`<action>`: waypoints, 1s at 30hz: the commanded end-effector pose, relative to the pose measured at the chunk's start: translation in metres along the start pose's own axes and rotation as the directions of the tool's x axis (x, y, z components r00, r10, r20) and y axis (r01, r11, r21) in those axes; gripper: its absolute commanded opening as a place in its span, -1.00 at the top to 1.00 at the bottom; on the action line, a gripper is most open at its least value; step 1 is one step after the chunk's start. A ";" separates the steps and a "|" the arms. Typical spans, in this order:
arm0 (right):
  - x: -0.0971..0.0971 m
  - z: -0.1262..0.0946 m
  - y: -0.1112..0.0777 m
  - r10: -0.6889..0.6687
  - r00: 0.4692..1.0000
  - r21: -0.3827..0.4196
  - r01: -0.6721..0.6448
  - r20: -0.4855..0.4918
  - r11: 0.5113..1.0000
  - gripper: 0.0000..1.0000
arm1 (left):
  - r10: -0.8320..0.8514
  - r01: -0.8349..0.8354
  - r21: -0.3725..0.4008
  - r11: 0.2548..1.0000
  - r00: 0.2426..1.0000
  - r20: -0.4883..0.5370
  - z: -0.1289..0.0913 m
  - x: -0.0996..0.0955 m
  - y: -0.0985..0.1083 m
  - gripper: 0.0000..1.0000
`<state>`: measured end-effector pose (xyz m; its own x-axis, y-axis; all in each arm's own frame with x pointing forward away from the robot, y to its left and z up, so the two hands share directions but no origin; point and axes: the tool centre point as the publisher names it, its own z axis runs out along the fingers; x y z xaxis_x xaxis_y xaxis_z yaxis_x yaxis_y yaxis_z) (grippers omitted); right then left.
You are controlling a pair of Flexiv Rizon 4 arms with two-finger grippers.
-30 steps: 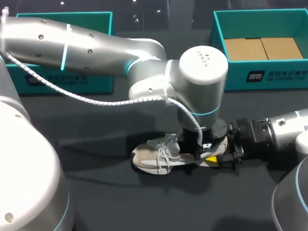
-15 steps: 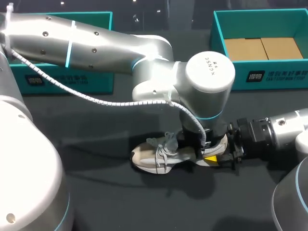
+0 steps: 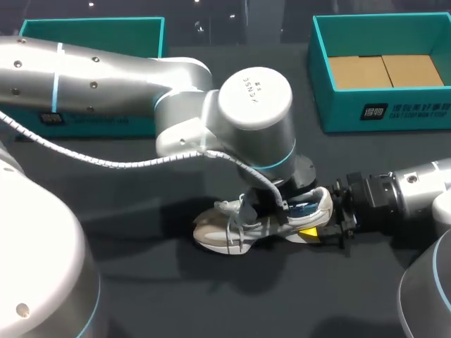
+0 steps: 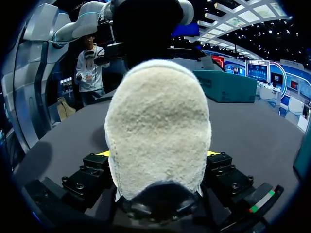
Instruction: Take the shoe out of the shoebox, open the shoe tongue, remove and reinsert the insole, then place the shoe into the shoebox
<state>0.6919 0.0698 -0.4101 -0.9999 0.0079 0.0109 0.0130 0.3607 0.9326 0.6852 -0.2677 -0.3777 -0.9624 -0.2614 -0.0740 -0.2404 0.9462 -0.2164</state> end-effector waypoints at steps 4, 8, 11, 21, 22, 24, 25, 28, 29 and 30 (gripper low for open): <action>0.001 0.003 0.000 0.000 1.000 0.003 0.000 0.003 1.000 1.00 | -0.039 0.041 0.146 0.988 0.999 -0.013 -0.022 -0.007 0.016 1.00; 0.001 0.003 0.000 0.000 1.000 0.003 0.000 0.003 1.000 1.00 | -0.039 0.042 0.182 0.982 0.999 -0.020 -0.028 -0.007 0.014 1.00; 0.001 0.003 0.000 0.000 1.000 0.003 0.000 0.003 1.000 1.00 | -0.043 0.046 0.210 0.977 0.999 -0.021 -0.034 -0.005 0.009 1.00; 0.001 0.003 0.000 0.000 1.000 0.003 0.000 0.003 1.000 1.00 | -0.061 0.062 0.303 0.951 0.998 -0.014 -0.051 -0.005 -0.010 1.00; 0.001 0.003 0.000 0.000 1.000 0.003 0.000 0.003 1.000 1.00 | -0.063 0.063 0.310 0.949 0.998 -0.012 -0.051 -0.005 -0.012 1.00; 0.001 0.003 0.000 0.000 1.000 0.003 0.000 0.003 1.000 1.00 | -0.065 0.065 0.319 0.946 0.998 -0.011 -0.053 -0.005 -0.016 1.00; 0.001 0.003 0.000 0.000 1.000 0.003 0.000 0.003 1.000 1.00 | -0.065 0.064 0.327 0.943 0.998 -0.007 -0.054 -0.005 -0.019 1.00; 0.001 0.003 0.000 0.000 1.000 0.003 0.000 0.003 1.000 1.00 | -0.067 0.060 0.326 0.943 0.998 0.010 -0.054 -0.006 -0.028 1.00; 0.001 0.003 0.000 0.000 1.000 0.003 0.000 0.003 1.000 1.00 | -0.071 0.062 0.326 0.943 0.997 0.014 -0.053 -0.007 -0.032 1.00; 0.001 0.003 0.000 0.000 1.000 0.003 0.000 0.003 1.000 1.00 | -0.070 0.061 0.324 0.944 0.997 0.016 -0.053 -0.008 -0.036 1.00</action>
<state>0.6917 0.0698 -0.4102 -0.9999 0.0083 0.0108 0.0131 0.3612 0.9324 0.6921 -0.2759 -0.3173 -0.9436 -0.3244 -0.0658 -0.2400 0.8074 -0.5390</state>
